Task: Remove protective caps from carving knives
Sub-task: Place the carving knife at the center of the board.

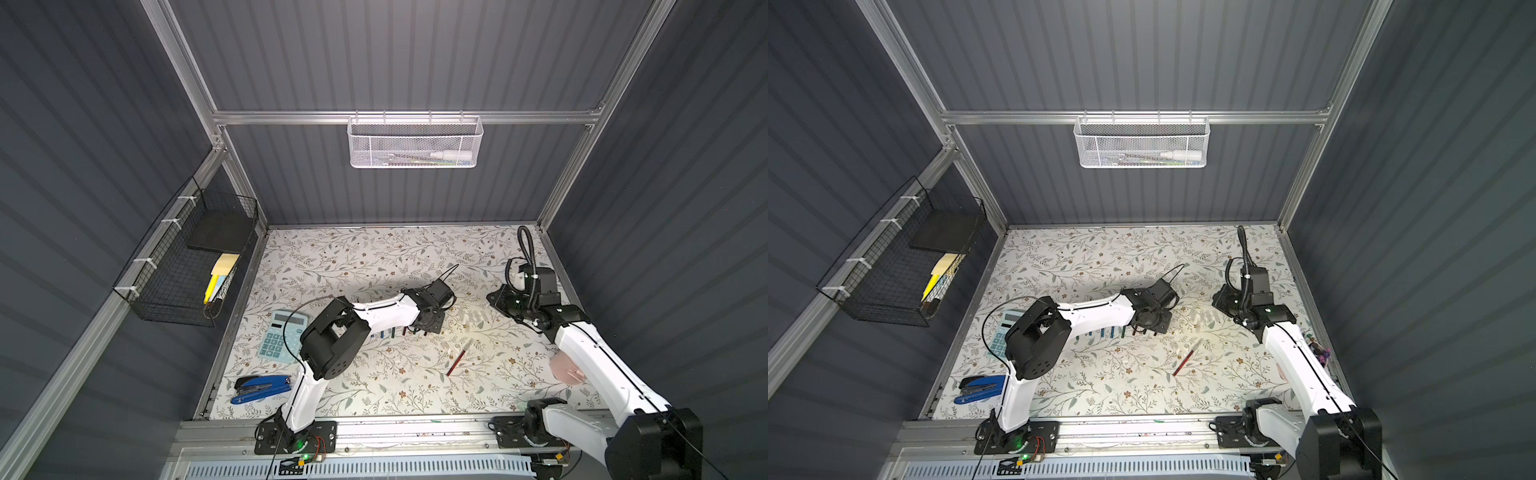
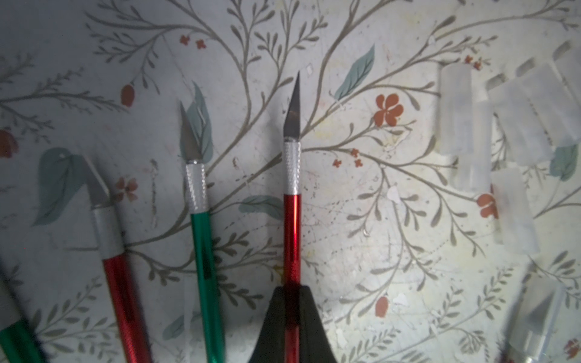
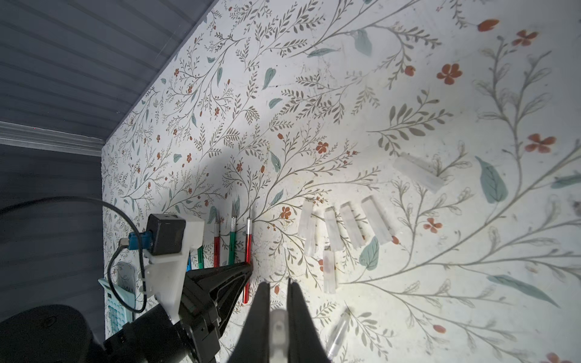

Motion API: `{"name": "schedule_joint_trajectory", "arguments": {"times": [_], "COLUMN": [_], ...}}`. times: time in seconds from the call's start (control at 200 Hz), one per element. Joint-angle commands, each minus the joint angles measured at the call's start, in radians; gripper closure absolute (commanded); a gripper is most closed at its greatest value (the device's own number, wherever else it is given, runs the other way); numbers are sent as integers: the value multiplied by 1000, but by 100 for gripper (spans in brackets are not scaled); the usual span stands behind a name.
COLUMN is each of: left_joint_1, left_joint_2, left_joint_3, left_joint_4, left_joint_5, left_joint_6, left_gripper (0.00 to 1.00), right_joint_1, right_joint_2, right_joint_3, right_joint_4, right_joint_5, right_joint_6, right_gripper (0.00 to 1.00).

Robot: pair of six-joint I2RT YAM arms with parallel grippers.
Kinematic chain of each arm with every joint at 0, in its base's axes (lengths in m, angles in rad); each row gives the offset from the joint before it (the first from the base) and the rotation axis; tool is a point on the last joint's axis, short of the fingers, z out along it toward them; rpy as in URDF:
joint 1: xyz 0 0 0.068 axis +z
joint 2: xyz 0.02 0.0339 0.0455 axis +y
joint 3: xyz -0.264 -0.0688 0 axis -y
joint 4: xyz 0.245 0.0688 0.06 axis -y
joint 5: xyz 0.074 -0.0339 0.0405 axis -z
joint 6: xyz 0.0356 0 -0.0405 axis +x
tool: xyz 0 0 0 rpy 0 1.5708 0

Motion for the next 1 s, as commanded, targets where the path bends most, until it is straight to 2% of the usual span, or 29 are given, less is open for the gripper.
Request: {"name": "schedule_joint_trajectory", "arguments": {"times": [0.0,0.46,0.995], "left_joint_1": [6,7,8], "left_joint_2": [14,4,-24], "left_joint_3": [-16,-26,-32], "left_joint_4": [-3,-3,2], "left_joint_5": [13,11,16], "left_joint_6": [-12,-10,-10], "left_gripper": [96,73,71], "right_joint_1": [-5,-8,-9], "right_joint_2": [-12,-16,-9], "right_joint_3": [-9,-13,-18], "right_joint_4": [-6,-9,-15], "right_joint_5": [-4,-7,10], "right_joint_6": [-3,-1,-9], "right_gripper": [93,92,92]}}
